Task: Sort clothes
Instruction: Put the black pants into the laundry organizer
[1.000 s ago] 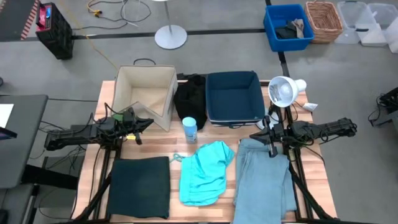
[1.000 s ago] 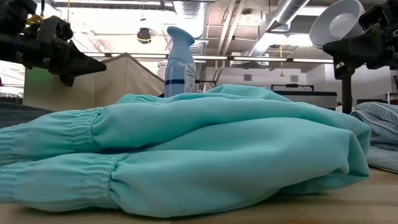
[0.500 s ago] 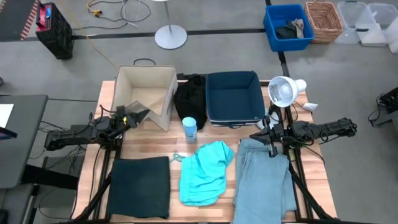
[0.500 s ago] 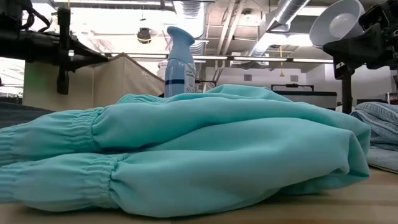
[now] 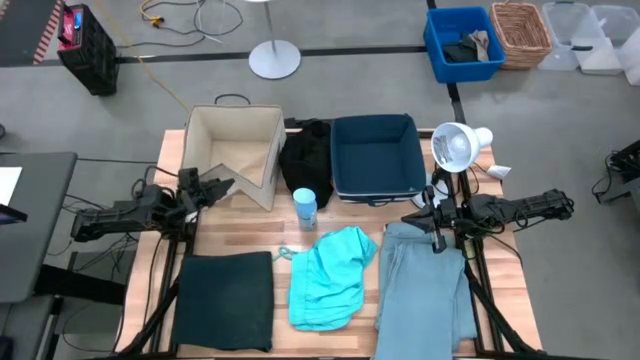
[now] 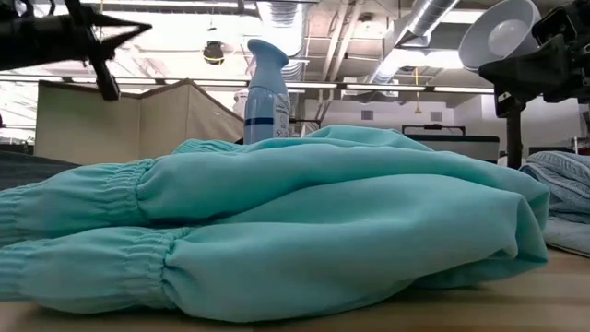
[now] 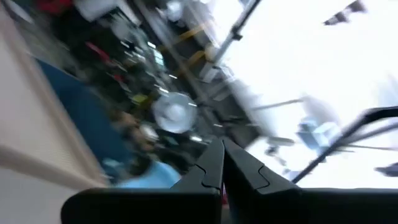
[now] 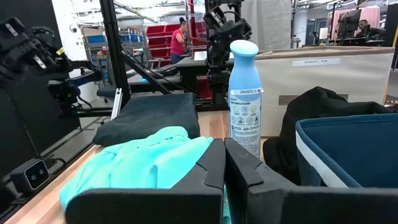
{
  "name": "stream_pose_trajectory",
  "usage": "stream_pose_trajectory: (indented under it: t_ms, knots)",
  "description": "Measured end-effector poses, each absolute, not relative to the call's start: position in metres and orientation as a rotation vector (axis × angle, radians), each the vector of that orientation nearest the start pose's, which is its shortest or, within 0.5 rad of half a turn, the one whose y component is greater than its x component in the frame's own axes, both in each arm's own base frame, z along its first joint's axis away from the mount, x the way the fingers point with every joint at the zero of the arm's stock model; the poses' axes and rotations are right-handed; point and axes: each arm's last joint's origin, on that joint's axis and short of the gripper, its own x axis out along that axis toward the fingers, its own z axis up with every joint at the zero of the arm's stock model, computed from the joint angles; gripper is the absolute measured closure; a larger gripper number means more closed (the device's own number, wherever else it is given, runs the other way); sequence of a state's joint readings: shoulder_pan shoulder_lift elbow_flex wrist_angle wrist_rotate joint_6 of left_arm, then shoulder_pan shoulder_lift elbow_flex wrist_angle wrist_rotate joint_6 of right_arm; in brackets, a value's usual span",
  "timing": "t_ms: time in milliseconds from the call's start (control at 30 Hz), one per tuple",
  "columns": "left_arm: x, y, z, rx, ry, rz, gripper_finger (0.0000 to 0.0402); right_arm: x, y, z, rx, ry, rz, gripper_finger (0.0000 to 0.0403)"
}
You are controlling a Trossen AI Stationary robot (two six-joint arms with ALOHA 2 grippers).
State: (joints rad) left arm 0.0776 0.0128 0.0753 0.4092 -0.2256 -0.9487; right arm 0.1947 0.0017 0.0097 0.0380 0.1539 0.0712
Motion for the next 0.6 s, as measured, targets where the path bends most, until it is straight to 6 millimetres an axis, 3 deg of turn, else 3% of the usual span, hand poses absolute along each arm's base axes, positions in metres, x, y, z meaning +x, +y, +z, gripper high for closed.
stream_pose_trajectory:
  t_ms: [133, 233, 367, 600]
  knots:
    - [0.079, 0.009, 0.235, -1.090, -0.581, -0.127, 0.0401, 0.096, 0.013, 0.171, 0.013, -0.054, 0.031, 0.0383]
    - [0.079, 0.007, 0.251, -1.110, -0.567, -0.162, 0.0401, 0.096, 0.013, 0.171, 0.052, -0.054, 0.028, 0.0383]
    - [0.088, 0.005, 0.281, -1.022, -0.544, -0.127, 0.0401, 0.095, 0.012, 0.178, 0.235, -0.125, 0.032, 0.0383]
    - [0.121, -0.001, 0.333, -0.867, -0.412, -0.081, 0.0378, 0.091, 0.011, 0.198, 0.468, -0.332, 0.072, 0.0383]
